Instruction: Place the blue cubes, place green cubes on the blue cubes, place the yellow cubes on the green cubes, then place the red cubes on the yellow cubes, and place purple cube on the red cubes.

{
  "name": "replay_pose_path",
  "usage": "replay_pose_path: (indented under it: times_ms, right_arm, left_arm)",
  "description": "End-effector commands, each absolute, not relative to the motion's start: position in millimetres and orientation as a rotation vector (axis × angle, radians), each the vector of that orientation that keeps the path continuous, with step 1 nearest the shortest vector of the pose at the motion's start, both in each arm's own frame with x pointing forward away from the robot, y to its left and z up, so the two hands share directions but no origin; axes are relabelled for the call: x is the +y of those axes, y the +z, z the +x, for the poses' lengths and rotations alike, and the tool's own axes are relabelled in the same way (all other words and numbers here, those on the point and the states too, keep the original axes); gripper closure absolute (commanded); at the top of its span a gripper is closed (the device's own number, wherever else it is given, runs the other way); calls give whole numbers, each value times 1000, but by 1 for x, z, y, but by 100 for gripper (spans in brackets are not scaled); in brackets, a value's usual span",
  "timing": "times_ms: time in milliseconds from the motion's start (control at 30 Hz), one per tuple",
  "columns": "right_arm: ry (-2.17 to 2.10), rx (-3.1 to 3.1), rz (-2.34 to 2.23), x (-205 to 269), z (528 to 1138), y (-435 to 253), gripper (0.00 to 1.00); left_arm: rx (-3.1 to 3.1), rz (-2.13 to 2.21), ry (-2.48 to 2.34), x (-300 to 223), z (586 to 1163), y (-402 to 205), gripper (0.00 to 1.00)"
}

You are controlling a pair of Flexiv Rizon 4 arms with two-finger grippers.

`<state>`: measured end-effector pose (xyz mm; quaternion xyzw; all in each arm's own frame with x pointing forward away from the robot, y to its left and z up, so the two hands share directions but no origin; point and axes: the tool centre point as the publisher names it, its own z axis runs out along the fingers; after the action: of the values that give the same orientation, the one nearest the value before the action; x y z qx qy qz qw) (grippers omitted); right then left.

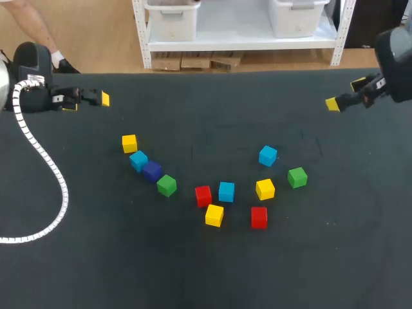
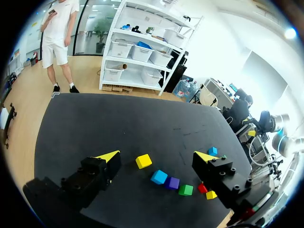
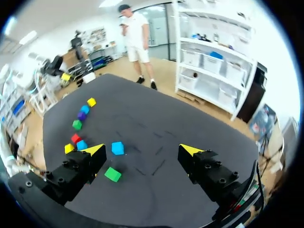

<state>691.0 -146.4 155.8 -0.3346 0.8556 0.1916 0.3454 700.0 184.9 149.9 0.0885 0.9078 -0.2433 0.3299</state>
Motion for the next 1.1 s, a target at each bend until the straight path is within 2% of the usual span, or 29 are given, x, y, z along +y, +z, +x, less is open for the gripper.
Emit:
replay_pose_path:
  times_ms: [33,233,533,1100]
  right_arm:
    - [828,2098,-1232,-144,684,160,0]
    - [976,1951,-1548,-129,659,163,0]
    - [937,1811,-1909,-126,646,151,0]
    - [883,1802,-1989,-128,648,146,0]
  left_arm:
    - [2374,231,-636,185,700,150,0]
    - [2374,231,-636,185,700,150,0]
    - [2374,231,-636,185,700,150,0]
    - [2374,231,-636,185,700,150,0]
